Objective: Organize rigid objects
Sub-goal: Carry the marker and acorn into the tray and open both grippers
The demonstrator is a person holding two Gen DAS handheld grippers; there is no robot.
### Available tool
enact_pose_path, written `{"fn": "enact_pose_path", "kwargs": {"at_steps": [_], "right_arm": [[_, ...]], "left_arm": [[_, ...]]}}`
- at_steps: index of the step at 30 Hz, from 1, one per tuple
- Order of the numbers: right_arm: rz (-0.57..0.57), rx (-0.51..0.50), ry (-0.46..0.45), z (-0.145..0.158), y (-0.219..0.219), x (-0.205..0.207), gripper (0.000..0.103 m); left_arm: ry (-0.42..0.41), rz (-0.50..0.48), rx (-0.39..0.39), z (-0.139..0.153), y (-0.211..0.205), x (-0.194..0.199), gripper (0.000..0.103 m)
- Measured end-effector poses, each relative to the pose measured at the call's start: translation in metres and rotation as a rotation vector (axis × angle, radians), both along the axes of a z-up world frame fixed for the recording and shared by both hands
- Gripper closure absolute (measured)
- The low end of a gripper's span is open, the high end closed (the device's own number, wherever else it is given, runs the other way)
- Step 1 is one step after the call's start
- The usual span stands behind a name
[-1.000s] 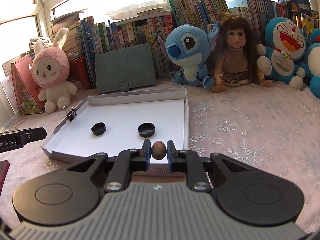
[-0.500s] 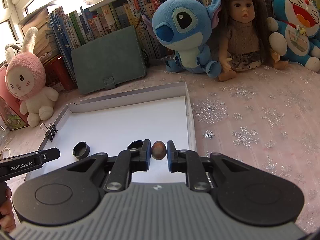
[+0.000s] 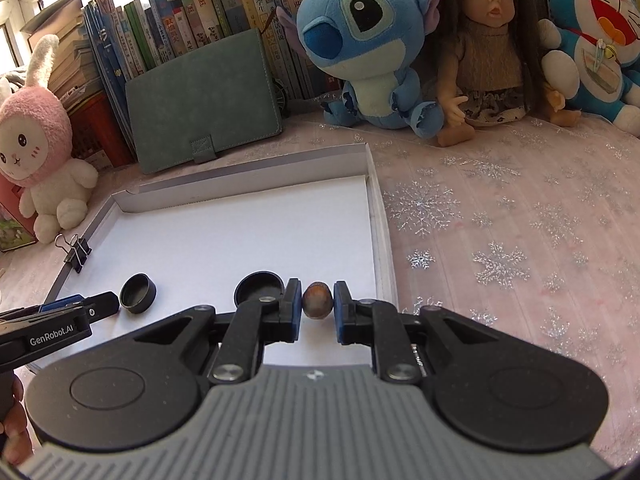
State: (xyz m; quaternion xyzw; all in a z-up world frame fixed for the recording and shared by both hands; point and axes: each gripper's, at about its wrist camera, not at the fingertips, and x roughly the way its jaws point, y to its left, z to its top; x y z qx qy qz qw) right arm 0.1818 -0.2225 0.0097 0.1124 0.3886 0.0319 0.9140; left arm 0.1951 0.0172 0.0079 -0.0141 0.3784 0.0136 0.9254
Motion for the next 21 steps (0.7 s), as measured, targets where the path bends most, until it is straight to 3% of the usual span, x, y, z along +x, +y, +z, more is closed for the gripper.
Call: {"fn": "enact_pose_path", "kwargs": {"at_steps": [15, 21], "right_arm": [[0.013, -0.022, -0.003, -0.0021, 0.0024, 0.0001, 0.082], [0.021, -0.004, -0.021, 0.0009, 0.0005, -0.0044, 0.077]], "left_arm": [[-0.016, -0.015, 0.026, -0.0036, -0.0036, -0.0002, 0.061], [-0.027, -0.025, 0.005, 0.0028, -0.0003, -0.0048, 0.058]]}}
